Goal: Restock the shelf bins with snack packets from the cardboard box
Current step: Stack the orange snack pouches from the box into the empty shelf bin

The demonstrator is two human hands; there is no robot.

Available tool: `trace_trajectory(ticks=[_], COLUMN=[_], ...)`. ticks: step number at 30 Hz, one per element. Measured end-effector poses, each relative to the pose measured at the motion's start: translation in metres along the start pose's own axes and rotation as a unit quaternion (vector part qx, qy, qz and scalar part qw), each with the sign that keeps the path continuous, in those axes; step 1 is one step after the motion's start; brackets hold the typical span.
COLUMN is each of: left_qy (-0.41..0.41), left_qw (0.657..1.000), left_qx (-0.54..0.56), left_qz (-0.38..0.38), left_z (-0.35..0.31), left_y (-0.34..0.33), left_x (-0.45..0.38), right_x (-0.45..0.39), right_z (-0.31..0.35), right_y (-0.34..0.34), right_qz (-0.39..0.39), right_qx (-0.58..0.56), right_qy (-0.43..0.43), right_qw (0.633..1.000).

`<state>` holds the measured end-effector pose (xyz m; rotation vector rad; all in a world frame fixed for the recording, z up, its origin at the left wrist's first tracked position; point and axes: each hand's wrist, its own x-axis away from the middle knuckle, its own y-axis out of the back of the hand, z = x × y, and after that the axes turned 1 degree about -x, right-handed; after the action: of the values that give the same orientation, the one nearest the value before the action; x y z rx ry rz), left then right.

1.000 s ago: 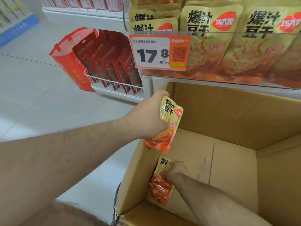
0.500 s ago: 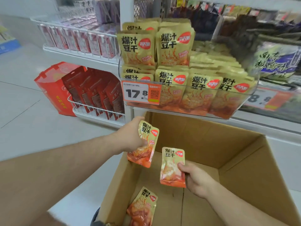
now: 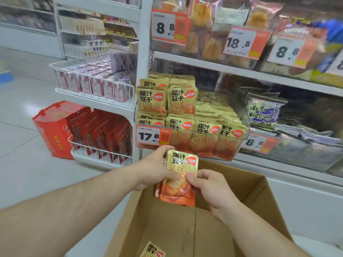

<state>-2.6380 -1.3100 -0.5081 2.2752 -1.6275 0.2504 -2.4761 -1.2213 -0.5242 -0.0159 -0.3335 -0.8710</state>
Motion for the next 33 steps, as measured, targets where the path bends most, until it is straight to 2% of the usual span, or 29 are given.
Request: trace_trajectory(ticks=[5, 11, 16, 18, 19, 21, 22, 23, 25, 27, 29, 33], left_qy=[-0.08, -0.175, -0.257, -0.301, -0.322, -0.37, -0.377, -0.36, -0.299, -0.274, -0.269, -0.295], left_qw=[0.996, 0.983, 0.959, 0.936, 0.914, 0.834, 0.796, 0.775, 0.764, 0.753, 0.74, 0.737], left_qx=[-0.038, -0.058, -0.09, -0.125, -0.174, -0.312, -0.377, -0.434, -0.51, -0.543, -0.561, -0.548], left_qz=[-0.032, -0.013, -0.078, -0.135, -0.178, -0.265, -0.286, -0.286, -0.259, -0.25, -0.256, -0.262], left_z=[-0.016, -0.037, -0.049, -0.054, -0.054, -0.054, -0.054, -0.054, -0.053, -0.052, -0.053, -0.057], left_y=[0.002, -0.005, -0.009, -0.005, -0.002, 0.006, 0.008, 0.009, 0.007, 0.005, 0.004, 0.001], left_x=[0.009, 0.013, -0.001, -0.005, -0.008, -0.015, -0.019, -0.023, -0.03, -0.034, -0.036, -0.039], right_x=[0.006, 0.004, 0.003, 0.0, -0.002, -0.006, -0.008, -0.009, -0.013, -0.018, -0.024, -0.034], right_z=[0.02, 0.058, 0.089, 0.103, 0.111, 0.126, 0.132, 0.137, 0.144, 0.148, 0.15, 0.152], right_y=[0.002, 0.017, 0.03, 0.04, 0.045, 0.056, 0.061, 0.064, 0.068, 0.07, 0.072, 0.076], right_qz=[-0.039, 0.056, 0.022, -0.025, -0.06, -0.119, -0.135, -0.145, -0.155, -0.168, -0.185, -0.188], right_qx=[0.037, 0.068, 0.093, 0.076, 0.064, 0.042, 0.038, 0.039, 0.045, 0.048, 0.043, 0.03], right_qy=[0.058, 0.074, 0.136, 0.17, 0.189, 0.227, 0.244, 0.258, 0.276, 0.282, 0.281, 0.276], right_qw=[0.997, 0.993, 0.986, 0.982, 0.978, 0.966, 0.96, 0.954, 0.947, 0.944, 0.941, 0.942])
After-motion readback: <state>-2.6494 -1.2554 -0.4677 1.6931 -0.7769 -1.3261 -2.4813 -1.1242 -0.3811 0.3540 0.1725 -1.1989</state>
